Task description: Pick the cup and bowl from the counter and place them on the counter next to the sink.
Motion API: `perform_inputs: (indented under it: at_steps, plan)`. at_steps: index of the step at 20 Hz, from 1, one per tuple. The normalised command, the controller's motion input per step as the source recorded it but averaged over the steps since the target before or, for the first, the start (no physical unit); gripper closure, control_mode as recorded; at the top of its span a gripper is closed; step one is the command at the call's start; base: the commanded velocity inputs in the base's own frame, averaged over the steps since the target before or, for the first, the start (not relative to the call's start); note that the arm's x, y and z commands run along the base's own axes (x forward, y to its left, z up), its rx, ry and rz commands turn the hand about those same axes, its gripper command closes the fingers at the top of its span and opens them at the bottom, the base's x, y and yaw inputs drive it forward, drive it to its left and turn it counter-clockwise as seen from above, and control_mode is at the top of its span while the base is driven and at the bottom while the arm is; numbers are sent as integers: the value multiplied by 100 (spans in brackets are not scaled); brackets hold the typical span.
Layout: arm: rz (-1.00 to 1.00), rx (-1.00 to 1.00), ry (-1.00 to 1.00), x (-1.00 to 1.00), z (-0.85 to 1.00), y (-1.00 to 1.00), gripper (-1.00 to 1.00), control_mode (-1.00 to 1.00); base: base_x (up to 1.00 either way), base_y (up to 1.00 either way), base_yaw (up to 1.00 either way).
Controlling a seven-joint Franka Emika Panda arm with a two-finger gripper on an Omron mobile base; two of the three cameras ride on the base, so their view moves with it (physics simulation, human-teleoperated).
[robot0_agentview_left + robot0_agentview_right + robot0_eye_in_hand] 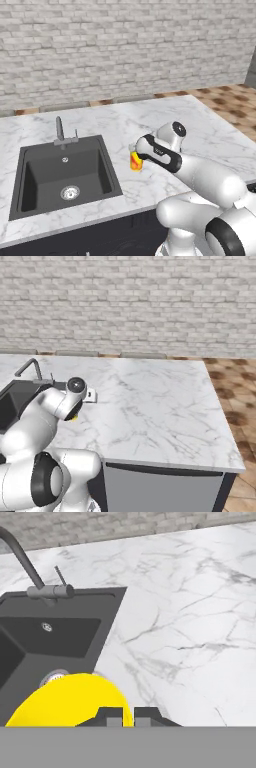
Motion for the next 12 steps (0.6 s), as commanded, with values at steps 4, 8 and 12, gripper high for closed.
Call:
perform_inputs:
  at_steps: [4, 8, 12]
  plan:
    - [0, -2, 0, 0, -25, 1, 100, -100, 0, 0, 0]
    - [0, -2, 0, 0, -24, 2, 100, -100, 0, 0, 0]
    - [0, -2, 0, 0, -26, 3, 100, -100, 0, 0, 0]
